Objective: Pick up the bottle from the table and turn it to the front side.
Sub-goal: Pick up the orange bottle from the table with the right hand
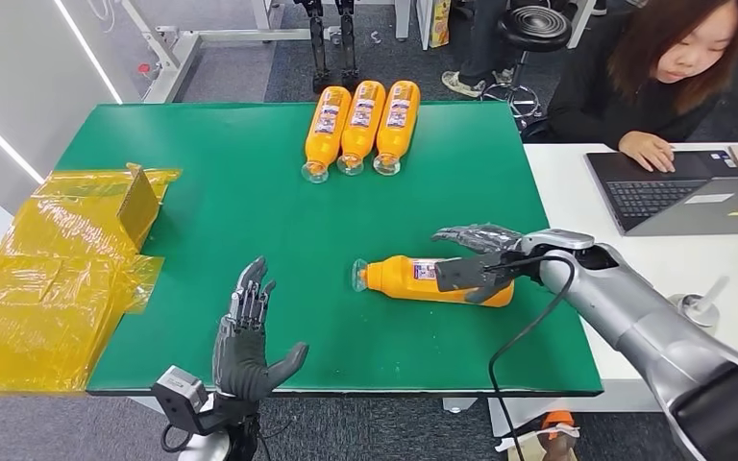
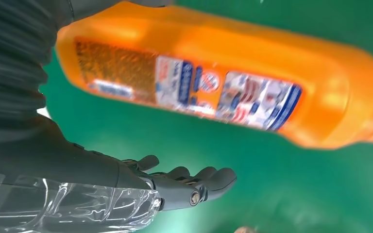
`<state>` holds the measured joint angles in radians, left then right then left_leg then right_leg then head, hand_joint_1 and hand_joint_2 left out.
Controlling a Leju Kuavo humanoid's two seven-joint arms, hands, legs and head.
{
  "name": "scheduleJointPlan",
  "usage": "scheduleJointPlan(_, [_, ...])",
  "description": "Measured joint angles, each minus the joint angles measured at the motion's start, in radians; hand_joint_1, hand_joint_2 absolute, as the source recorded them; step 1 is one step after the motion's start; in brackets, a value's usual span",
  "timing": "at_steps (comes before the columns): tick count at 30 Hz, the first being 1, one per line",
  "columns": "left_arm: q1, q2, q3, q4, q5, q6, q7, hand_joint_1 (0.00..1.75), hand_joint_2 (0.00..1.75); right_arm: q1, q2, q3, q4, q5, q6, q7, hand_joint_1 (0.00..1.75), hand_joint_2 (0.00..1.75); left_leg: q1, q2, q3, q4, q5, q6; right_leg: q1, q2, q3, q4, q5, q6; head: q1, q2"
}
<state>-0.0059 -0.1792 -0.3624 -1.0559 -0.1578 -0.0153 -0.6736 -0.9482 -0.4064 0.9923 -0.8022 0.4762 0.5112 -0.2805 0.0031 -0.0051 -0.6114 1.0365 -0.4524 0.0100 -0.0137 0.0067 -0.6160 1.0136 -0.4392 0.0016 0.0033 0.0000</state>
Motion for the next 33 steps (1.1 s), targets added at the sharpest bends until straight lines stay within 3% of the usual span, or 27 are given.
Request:
scheduleJointPlan(9, [0.027, 0.008, 0.0, -0.009, 0.014, 0.009, 0.008, 0.0, 1.75, -0.041, 0.038, 0.178, 0.114, -0.077, -0.035, -0.006, 0.0, 1.75, 0.0, -0.002, 0.0, 0.0, 0.0, 0.0, 0.0, -0.001, 0.0, 0.0, 0.0, 0.0, 0.0, 0.0])
scheduleJointPlan(15, [0.041, 0.016, 0.0, -0.033, 0.018, 0.0, 0.025, 0.0, 1.75, -0.018, 0.036, 0.223, 0.151, -0.115, -0.13, -0.013, 0.0, 1.75, 0.0, -0.002, 0.0, 0.0, 0.0, 0.0, 0.0, -0.001, 0.0, -0.001, 0.0, 0.0, 0.0, 0.0])
scheduleJointPlan(21, [0.06, 0.032, 0.0, -0.05, 0.032, -0.006, 0.029, 0.0, 1.75, 0.052, -0.005, 0.226, 0.132, -0.148, -0.231, -0.036, 0.0, 1.75, 0.0, -0.002, 0.003, 0.0, 0.0, 0.0, 0.0, -0.001, 0.003, -0.002, -0.001, 0.0, 0.0, 0.0])
scheduleJointPlan(22, [0.062, 0.034, 0.0, -0.05, 0.034, -0.006, 0.029, 0.0, 1.75, 0.059, -0.009, 0.226, 0.127, -0.146, -0.237, -0.04, 0.1, 1.75, 0.0, -0.002, 0.003, 0.0, 0.0, 0.0, 0.0, -0.001, 0.004, -0.002, -0.001, 0.0, 0.0, 0.0])
scheduleJointPlan(25, [0.062, 0.036, 0.0, -0.052, 0.035, -0.006, 0.029, 0.0, 1.75, 0.07, -0.011, 0.225, 0.119, -0.134, -0.248, -0.041, 1.35, 1.75, 0.0, -0.001, 0.006, 0.0, -0.001, 0.001, 0.0, -0.001, 0.006, -0.002, -0.001, 0.0, 0.0, 0.0])
scheduleJointPlan(26, [0.062, 0.036, 0.0, -0.053, 0.035, -0.005, 0.029, 0.0, 1.75, 0.072, -0.011, 0.225, 0.117, -0.13, -0.251, -0.039, 1.69, 1.75, 0.0, -0.001, 0.007, 0.0, -0.001, 0.001, 0.0, -0.001, 0.007, -0.002, -0.001, 0.0, 0.0, 0.0])
scheduleJointPlan(33, [0.073, 0.04, 0.0, -0.08, 0.036, -0.003, 0.035, 0.0, 1.75, 0.087, -0.032, 0.224, 0.068, -0.105, -0.264, -0.028, 1.75, 1.75, 0.0, -0.001, 0.01, 0.0, -0.001, 0.001, 0.0, -0.001, 0.01, -0.002, -0.001, 0.0, 0.0, 0.0])
